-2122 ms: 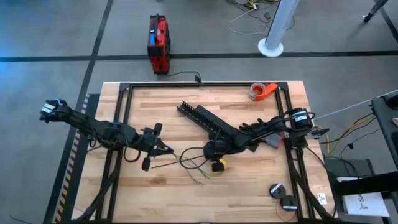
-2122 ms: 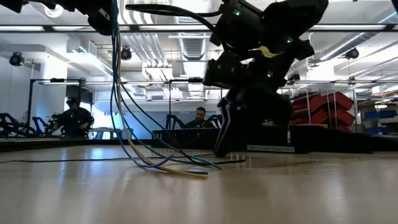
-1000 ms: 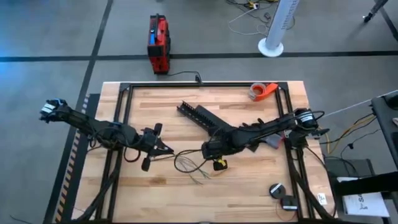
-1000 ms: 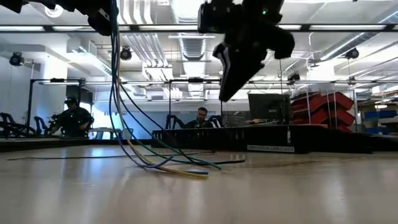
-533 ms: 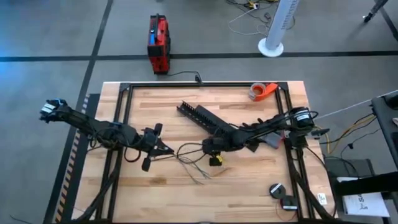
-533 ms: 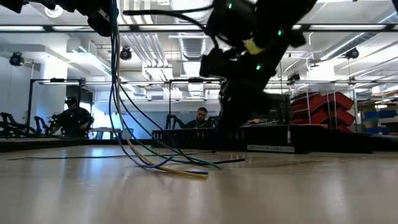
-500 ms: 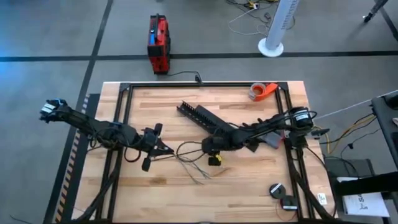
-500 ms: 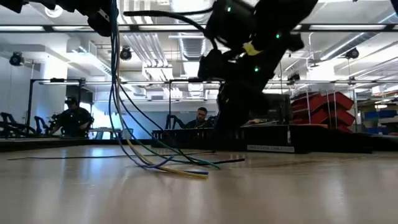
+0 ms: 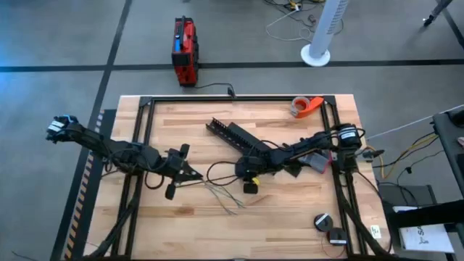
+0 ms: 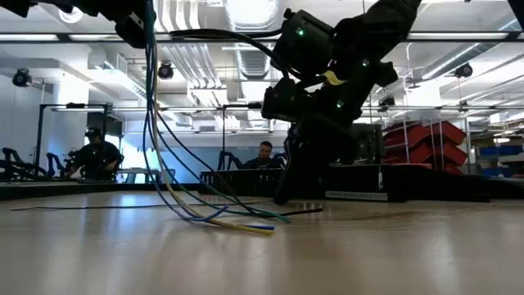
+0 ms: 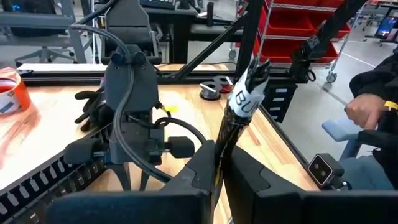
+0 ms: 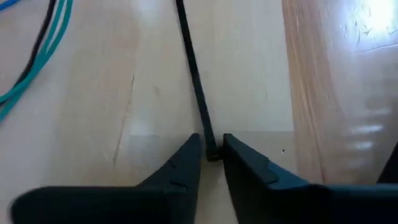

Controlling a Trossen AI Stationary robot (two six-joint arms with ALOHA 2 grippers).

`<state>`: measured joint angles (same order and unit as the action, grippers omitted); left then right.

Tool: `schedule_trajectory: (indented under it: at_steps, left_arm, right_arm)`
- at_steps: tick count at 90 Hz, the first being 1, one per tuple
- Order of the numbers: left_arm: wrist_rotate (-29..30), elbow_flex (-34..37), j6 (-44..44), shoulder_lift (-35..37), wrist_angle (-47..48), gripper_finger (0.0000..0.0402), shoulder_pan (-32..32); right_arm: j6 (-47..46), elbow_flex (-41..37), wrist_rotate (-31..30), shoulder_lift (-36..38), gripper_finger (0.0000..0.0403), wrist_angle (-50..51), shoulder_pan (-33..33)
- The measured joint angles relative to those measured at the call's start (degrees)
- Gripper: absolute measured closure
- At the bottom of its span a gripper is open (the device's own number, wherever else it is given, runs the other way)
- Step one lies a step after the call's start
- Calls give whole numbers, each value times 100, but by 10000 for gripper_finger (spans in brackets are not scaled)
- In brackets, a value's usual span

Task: Ziptie cables
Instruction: Wrap the zip tie around the cable bundle

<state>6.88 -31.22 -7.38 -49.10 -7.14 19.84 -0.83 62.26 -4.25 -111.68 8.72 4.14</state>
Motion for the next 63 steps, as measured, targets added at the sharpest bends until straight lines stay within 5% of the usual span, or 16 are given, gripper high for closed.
schedule_trajectory:
  at_steps: [22, 41, 63]
  left_arm:
    - [-7, 0, 0, 0, 0, 395, 0]
    - [-7, 0, 0, 0, 3, 395, 0]
    - [-5, 0, 0, 0, 6, 395, 0]
  right_arm:
    - [407, 603, -1093, -56, 391, 1087, 474]
    - [1184, 1276, -2991, -50, 400, 2104, 1332]
    - [2502, 1219, -5489, -112, 400, 2176, 2349]
